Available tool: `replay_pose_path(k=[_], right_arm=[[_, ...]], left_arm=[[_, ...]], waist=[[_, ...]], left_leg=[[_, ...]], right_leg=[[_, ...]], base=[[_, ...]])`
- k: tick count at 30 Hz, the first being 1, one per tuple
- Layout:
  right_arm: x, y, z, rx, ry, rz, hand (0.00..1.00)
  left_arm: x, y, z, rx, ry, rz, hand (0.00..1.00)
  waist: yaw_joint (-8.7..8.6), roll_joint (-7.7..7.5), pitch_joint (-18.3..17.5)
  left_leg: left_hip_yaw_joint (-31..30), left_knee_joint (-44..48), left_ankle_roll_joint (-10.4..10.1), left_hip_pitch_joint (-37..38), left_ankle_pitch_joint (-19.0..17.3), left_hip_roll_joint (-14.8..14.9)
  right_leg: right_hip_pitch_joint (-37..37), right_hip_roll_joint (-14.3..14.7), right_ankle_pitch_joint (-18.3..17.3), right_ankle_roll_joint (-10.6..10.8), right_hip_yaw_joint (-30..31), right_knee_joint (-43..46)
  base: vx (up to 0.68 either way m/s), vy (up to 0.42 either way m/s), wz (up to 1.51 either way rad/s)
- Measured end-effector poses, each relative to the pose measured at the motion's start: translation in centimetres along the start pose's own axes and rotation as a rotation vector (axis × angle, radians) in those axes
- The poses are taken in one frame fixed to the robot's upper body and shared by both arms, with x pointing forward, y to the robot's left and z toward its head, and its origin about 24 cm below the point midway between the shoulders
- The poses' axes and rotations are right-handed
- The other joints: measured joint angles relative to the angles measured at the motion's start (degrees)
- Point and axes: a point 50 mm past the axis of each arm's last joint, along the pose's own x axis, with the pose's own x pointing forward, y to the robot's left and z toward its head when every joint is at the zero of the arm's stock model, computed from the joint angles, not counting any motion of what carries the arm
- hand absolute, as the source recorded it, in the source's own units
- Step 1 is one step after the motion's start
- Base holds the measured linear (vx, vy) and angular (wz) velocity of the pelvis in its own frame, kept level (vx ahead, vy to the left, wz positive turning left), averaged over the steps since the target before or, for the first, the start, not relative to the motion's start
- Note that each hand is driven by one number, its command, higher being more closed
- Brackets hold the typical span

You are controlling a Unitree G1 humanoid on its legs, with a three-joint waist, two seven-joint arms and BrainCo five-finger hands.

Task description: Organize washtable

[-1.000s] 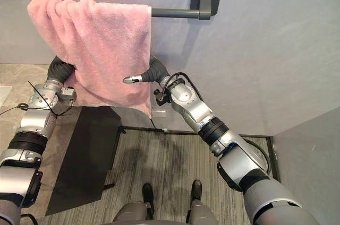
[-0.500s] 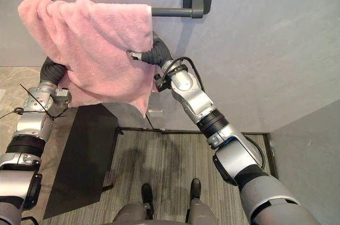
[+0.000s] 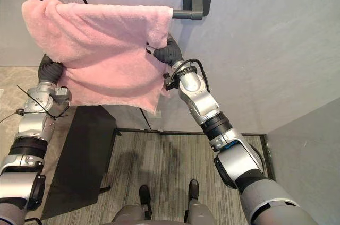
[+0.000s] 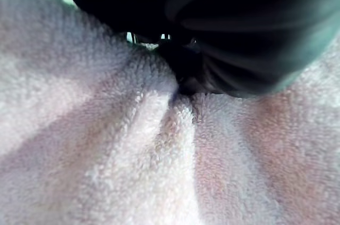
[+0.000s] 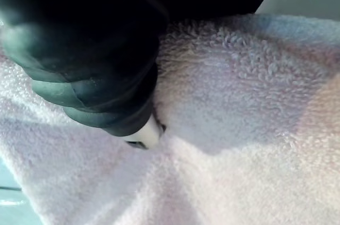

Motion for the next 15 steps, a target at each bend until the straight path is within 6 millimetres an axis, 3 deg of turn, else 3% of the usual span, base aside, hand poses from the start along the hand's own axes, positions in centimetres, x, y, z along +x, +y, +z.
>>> replay_pose_path(k=[7,8,15], right_arm=[[-1.0,-0.7,-0.3,0.034,-0.001,-0.020,1.00],[-1.0,-0.7,-0.4,0.036,0.000,-0.021,0.00],[-1.6,-1.7,-1.0,0.101,0.015,-0.054,0.00]], left_arm=[[-0.9,-0.1,-1.7,-0.015,0.059,0.026,1.00],[-0.9,-0.1,-1.7,-0.015,0.059,0.025,0.00],[-1.2,0.6,-2.1,-0.024,0.077,0.035,0.00]], waist=[[-0.97,-0.03,-0.01],[-0.99,-0.03,-0.01],[-0.93,-0.23,-0.13]], left_leg=[[0.66,-0.04,0.00,0.39,0.00,0.01],[0.76,-0.05,0.00,0.45,0.00,0.00],[0.75,-0.05,0.00,0.47,0.00,0.00]], right_leg=[[0.00,0.02,0.26,0.32,0.77,-0.01],[0.00,0.01,0.28,0.35,0.91,-0.01],[0.04,0.00,0.31,0.39,0.90,-0.01]], base=[[-0.02,0.002,-0.05],[-0.02,0.003,-0.04],[0.00,0.000,0.00]])
